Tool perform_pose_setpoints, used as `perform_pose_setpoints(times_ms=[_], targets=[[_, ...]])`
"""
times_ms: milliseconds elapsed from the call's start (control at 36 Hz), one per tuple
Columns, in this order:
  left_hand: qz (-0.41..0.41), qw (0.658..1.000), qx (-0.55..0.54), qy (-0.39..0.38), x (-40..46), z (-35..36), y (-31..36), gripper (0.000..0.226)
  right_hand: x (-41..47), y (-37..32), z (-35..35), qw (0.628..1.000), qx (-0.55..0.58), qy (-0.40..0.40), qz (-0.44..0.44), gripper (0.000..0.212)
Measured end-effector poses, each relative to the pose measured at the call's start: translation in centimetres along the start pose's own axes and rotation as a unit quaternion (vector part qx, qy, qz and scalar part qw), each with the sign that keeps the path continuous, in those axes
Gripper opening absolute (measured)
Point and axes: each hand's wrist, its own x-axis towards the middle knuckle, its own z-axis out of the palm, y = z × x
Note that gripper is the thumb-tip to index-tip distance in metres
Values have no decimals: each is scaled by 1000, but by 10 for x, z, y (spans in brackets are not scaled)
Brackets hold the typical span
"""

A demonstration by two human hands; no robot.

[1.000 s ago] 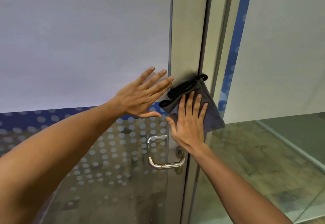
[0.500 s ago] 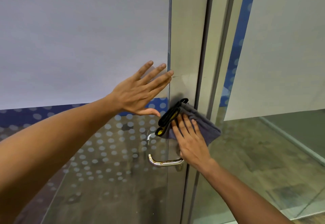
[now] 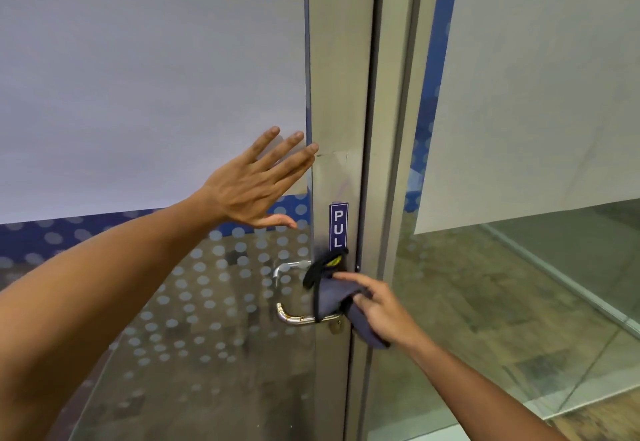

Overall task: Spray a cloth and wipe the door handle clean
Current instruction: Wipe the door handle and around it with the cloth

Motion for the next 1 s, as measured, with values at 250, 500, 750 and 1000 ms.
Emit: perform_pose_setpoints(times_ms=[250, 500, 750, 1000], targets=[[4, 1000, 12, 16, -1, 3, 0, 115, 4, -79, -28, 865, 245, 437, -32, 26], [2, 999, 8, 35, -2, 6, 0, 111, 71, -86, -6, 863, -322, 307, -239, 71], [7, 999, 21, 46, -3, 11, 0, 110, 83, -48, 25, 833, -472, 215, -194, 72], [1, 999, 11, 40, -2, 10, 0, 109, 37, -12, 24, 861, -475, 42, -173, 64]])
